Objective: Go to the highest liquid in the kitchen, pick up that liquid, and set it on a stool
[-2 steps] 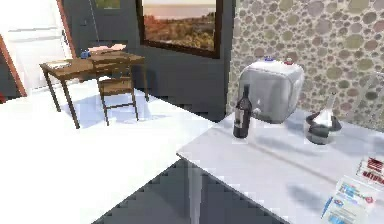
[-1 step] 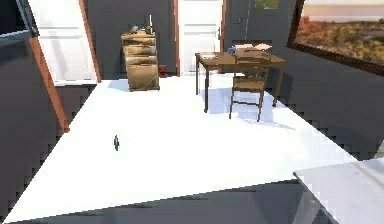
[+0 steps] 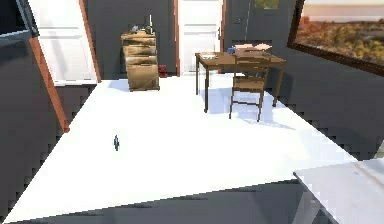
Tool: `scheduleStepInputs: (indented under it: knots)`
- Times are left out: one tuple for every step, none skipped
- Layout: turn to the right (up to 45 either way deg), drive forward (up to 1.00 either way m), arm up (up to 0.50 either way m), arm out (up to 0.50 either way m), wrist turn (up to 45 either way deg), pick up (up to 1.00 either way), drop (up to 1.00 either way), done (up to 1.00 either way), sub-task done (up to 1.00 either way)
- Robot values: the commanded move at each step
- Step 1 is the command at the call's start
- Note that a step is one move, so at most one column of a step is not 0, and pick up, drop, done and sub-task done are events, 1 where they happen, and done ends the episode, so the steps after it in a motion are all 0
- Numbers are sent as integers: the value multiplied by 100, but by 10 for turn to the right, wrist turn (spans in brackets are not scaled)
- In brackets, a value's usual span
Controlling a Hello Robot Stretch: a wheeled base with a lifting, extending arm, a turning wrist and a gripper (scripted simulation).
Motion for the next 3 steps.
scheduleStepInputs:
  knots:
    - [0, 0, 34, 0, 0, 0, 0, 0, 0]
    - [0, 0, 0, 42, 0, 0, 0, 0, 0]
    - [0, 0, 0, 0, 450, 0, 0, 0, 0]
